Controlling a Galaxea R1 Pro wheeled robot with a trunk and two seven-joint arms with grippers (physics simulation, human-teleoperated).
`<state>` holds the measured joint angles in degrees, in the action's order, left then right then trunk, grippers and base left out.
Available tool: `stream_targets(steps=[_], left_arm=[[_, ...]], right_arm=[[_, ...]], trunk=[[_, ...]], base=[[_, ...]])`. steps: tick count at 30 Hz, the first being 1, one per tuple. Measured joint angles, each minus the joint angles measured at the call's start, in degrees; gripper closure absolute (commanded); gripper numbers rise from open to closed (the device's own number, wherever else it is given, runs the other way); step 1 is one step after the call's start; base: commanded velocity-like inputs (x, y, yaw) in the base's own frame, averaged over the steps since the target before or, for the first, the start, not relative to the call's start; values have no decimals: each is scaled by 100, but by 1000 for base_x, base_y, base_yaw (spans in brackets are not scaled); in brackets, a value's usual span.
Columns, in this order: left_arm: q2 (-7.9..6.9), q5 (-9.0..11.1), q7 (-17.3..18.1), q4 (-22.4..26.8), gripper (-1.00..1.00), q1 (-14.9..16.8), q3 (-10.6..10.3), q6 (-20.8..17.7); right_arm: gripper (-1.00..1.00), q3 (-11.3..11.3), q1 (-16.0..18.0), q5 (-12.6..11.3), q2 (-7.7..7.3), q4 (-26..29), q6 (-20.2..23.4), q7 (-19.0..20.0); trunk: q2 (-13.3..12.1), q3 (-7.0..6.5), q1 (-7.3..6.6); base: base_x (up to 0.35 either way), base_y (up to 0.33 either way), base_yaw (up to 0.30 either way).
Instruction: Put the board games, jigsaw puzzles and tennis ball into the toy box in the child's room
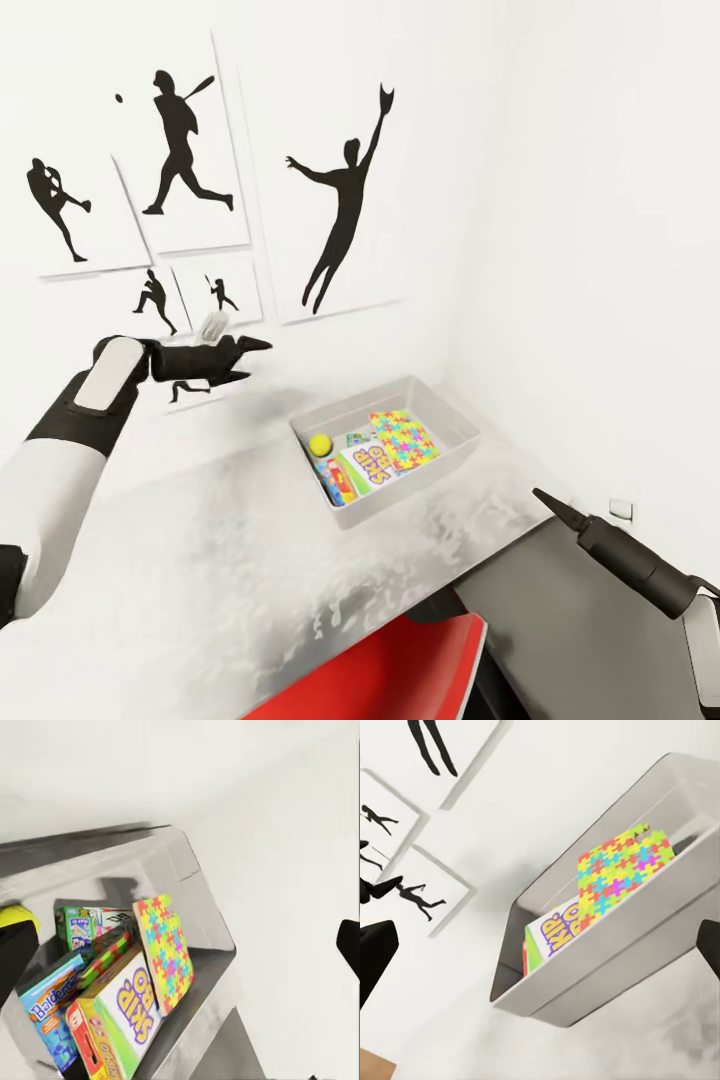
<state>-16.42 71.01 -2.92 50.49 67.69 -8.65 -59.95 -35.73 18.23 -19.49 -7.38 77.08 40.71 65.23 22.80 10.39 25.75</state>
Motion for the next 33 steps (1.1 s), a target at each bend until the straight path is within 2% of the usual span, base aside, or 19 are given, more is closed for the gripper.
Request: stream_targets(steps=[3,4,5,6,7,8,9,13,14,17,18,21,22,24,25,28,33], left_arm=[[-537,413,359,8,-100,-132,-177,0],[-837,577,650,11,-100,-321,-322,-1],[-992,687,829,13,-100,-451,-388,-3],[-1232,756,1278,23,-100,-710,-479,-2],[-1353,810,1555,33,-100,-872,-512,-5],[-1460,835,1846,51,-100,-1028,-537,-5],[-1670,827,2464,96,-100,-1345,-573,-1],[-2101,817,3796,159,-100,-2078,-610,1],[-2300,783,4389,174,-100,-2429,-617,74],[-2568,772,5175,178,-100,-3006,-625,348],[-2677,751,5592,178,-100,-3369,-629,651],[-2771,753,6127,176,-100,-3926,-635,1187],[-2803,747,6427,179,-100,-4199,-634,1499],[-2847,753,6711,214,-100,-4395,-638,1707],[-2879,752,6966,247,-100,-4516,-631,1823],[-2938,744,7393,261,-100,-4649,-620,1947],[-3004,684,7672,263,-100,-4717,-613,2012]], right_arm=[[-100,0,0,0,0,0,-3,0],[-100,0,0,0,0,0,-4,0],[-100,0,0,0,0,0,-4,0],[-100,0,0,0,0,0,-4,0],[-100,2,0,0,0,0,-5,0],[-100,1,0,1,0,0,-5,0],[-100,1,0,4,0,0,-5,0],[-100,0,0,7,0,0,-5,0],[-100,0,0,7,0,0,-5,0],[-100,3,0,15,4,0,-5,-2],[-100,5,0,14,6,0,-5,-2],[-100,7,0,11,7,0,-5,-4],[-100,8,0,14,10,1,-5,-5],[-100,8,1,9,9,4,-5,-6],[-100,9,1,7,12,5,-10,-7],[-100,9,1,9,16,7,-18,-8],[-100,15,1,27,23,8,-22,-12]], trunk=[[0,-26,0],[0,-35,0],[0,-44,0],[1,-52,-1],[0,-61,0],[0,-70,-1],[1,-79,-1],[0,-115,-1],[1,-123,-1],[0,-151,-1],[1,-159,-1],[0,-187,-1],[0,-195,-1],[0,-215,-1],[0,-224,-1],[-1,-253,1],[-2,-300,3]], base=[[0,0,-31],[0,0,-16],[0,0,-11],[0,0,-8],[0,0,-7],[0,0,-4],[0,0,-3],[0,0,-2],[0,0,0],[0,0,0],[0,0,0],[0,0,0],[0,0,0],[-5,0,0],[-34,0,0],[-136,0,0],[-272,0,5]])
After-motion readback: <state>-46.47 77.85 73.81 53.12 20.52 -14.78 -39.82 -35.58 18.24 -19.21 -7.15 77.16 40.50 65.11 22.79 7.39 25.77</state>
